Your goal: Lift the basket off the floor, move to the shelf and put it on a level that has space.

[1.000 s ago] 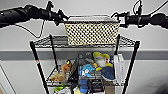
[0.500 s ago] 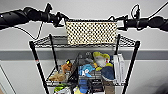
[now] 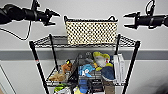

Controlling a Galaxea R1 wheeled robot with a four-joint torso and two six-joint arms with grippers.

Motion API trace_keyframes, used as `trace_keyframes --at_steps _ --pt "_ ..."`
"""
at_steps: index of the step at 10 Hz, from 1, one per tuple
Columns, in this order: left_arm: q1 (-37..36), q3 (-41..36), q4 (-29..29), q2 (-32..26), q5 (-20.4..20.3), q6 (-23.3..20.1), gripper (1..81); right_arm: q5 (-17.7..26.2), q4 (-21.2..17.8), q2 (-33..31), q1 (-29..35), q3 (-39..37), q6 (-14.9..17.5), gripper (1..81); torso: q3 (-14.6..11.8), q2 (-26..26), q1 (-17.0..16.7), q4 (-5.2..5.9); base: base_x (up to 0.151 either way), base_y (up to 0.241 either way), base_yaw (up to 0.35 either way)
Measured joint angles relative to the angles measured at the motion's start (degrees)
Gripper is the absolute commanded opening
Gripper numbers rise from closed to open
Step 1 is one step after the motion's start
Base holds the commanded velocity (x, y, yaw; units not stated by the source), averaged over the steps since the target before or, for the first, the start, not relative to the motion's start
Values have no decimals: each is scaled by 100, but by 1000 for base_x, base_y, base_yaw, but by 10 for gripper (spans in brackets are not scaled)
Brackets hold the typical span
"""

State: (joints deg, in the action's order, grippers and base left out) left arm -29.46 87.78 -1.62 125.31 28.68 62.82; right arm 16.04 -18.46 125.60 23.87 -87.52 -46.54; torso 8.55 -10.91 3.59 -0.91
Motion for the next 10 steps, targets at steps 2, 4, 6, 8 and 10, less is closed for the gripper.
trace_keyframes --at_steps 2,4,6,8,10 --pt "-96 -429 0 -714 2 0 811 44 2 -645 121 354 0 811 0 0 0 0 0 0 0" --pt "-267 -1074 11 -1525 26 0 811 201 7 -1330 291 813 2 811 0 0 0 0 0 0 0" --pt "-322 -1814 39 -2211 194 0 811 521 71 -1940 313 1226 2 811 -2 -2 -6 0 0 0 0" --pt "-317 -2192 135 -2837 621 -22 811 1065 254 -2477 313 1376 0 811 -5 -5 -9 0 0 0 0" --pt "-302 -2225 208 -3209 1230 -406 811 1546 485 -2693 300 1381 0 811 -6 -9 -13 0 0 0 0"
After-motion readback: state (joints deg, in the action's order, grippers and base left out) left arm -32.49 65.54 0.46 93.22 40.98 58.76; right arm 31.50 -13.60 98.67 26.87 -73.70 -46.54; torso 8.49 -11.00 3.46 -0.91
